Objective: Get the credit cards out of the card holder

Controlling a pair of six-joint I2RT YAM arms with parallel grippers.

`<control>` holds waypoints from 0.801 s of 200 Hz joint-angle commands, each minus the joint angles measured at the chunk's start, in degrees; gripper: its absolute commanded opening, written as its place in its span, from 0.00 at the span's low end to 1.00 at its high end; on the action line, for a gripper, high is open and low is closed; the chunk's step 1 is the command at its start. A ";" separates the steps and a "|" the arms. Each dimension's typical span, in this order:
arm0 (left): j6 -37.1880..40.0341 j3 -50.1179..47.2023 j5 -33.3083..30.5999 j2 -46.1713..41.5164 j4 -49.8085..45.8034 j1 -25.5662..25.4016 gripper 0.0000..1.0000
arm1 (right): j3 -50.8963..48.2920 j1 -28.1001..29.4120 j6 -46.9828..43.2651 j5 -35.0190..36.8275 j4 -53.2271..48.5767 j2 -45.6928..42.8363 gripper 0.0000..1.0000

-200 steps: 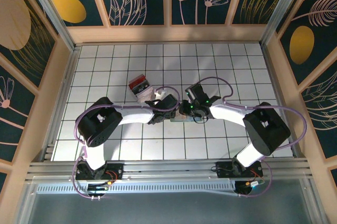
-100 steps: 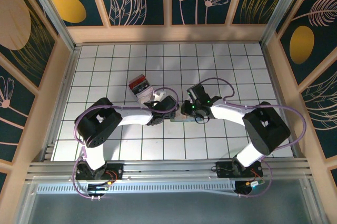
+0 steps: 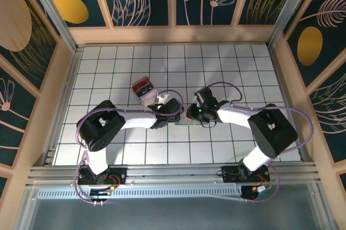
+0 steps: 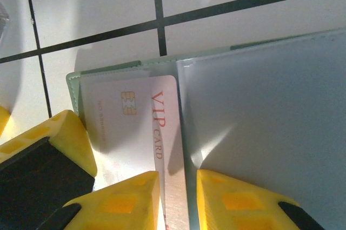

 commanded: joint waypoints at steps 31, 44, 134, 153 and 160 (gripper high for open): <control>0.39 -1.24 3.03 2.89 -5.41 0.10 0.99 | -2.39 -1.51 1.51 -6.28 5.82 1.00 0.24; 0.49 -1.24 3.38 2.98 -5.32 0.06 0.99 | -2.84 -2.04 1.69 -7.62 7.07 0.68 0.23; 0.52 -1.15 4.21 3.50 -5.28 0.13 0.99 | -5.82 -4.02 2.67 -14.05 13.11 -2.48 0.11; 0.49 -1.23 4.27 3.50 -5.27 0.11 0.99 | -6.99 -5.86 3.65 -15.99 15.96 -2.50 0.11; 0.45 -1.34 4.36 3.50 -5.23 0.08 0.99 | -7.46 -6.06 4.07 -16.92 17.21 -2.55 0.11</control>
